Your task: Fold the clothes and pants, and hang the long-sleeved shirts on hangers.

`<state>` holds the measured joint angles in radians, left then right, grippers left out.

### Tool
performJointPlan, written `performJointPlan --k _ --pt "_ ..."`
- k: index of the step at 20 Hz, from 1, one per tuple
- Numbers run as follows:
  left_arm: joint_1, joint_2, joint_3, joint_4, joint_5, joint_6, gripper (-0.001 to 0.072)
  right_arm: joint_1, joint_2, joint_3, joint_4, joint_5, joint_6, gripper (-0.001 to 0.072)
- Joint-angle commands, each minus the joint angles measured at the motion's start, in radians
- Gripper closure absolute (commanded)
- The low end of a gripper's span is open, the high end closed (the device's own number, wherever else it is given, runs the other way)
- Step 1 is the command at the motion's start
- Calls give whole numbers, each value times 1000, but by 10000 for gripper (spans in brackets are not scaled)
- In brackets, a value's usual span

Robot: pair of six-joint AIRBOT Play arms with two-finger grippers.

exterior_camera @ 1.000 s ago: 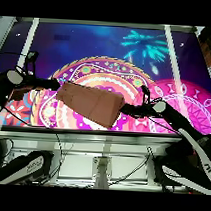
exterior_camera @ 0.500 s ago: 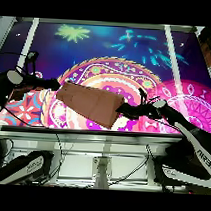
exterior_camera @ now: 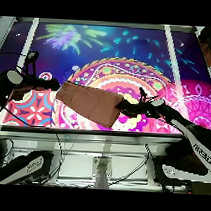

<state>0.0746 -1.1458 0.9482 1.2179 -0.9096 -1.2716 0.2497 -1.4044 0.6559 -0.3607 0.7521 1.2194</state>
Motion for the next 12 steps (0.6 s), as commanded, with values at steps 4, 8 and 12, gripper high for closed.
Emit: performJointPlan --k 4,8,12 --pt "0 1 1 0 0 0 52 80 -82 127 -18 -1 72 126" --pt "0 1 1 0 -4 0 53 127 -107 151 -61 -13 78 165" --pt "0 1 1 0 -4 0 52 124 -107 151 -70 -21 77 524"
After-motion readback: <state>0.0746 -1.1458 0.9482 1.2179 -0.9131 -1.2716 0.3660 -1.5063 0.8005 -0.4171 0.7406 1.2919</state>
